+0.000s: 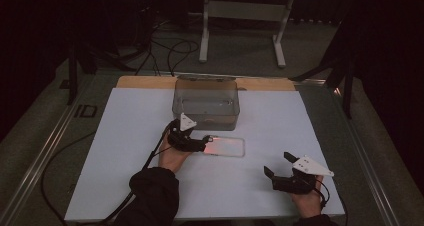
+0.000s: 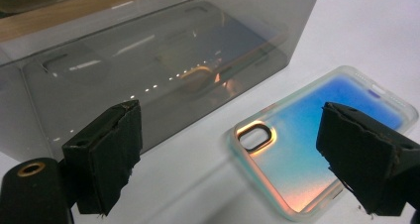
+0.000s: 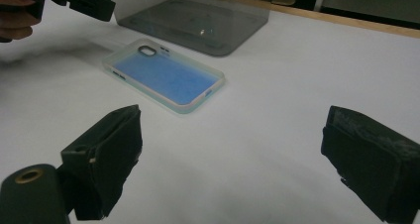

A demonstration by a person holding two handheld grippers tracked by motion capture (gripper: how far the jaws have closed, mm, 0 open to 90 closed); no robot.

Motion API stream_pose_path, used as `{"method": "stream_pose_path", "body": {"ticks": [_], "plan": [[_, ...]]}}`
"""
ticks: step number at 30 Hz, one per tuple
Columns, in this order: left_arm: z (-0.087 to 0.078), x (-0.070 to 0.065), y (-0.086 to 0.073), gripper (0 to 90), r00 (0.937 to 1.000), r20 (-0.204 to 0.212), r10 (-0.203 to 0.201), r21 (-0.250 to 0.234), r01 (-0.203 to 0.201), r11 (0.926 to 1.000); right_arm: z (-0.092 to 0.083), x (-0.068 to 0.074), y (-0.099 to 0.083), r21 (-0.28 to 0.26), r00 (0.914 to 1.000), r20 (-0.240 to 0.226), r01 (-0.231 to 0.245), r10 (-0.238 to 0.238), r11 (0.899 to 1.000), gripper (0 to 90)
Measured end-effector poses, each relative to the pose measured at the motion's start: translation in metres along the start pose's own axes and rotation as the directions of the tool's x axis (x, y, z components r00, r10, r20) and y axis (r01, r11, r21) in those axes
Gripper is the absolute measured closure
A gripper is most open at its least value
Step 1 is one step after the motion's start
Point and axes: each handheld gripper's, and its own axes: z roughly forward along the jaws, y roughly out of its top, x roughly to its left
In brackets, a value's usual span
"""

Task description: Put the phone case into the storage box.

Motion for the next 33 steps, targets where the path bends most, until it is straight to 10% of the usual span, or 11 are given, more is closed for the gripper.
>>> {"method": "stream_pose_path", "body": {"ticks": [18, 33], "plan": [[0.015, -0.011, -0.002, 20.4, 1.0000, 0.004, -0.001, 0.091, 0.001, 0.9959, 0.000, 0.000, 0.000, -0.001, 1.0000, 0.001, 0.001, -0.001, 1.000, 8.7], [0.022, -0.014, -0.008, 48.2, 0.9980, 0.062, -0.010, 0.161, 0.000, 0.9869, 0.000, -0.001, 0.000, 0.000, 1.0000, 0.002, 0.000, 0.000, 1.000, 8.7]]}}
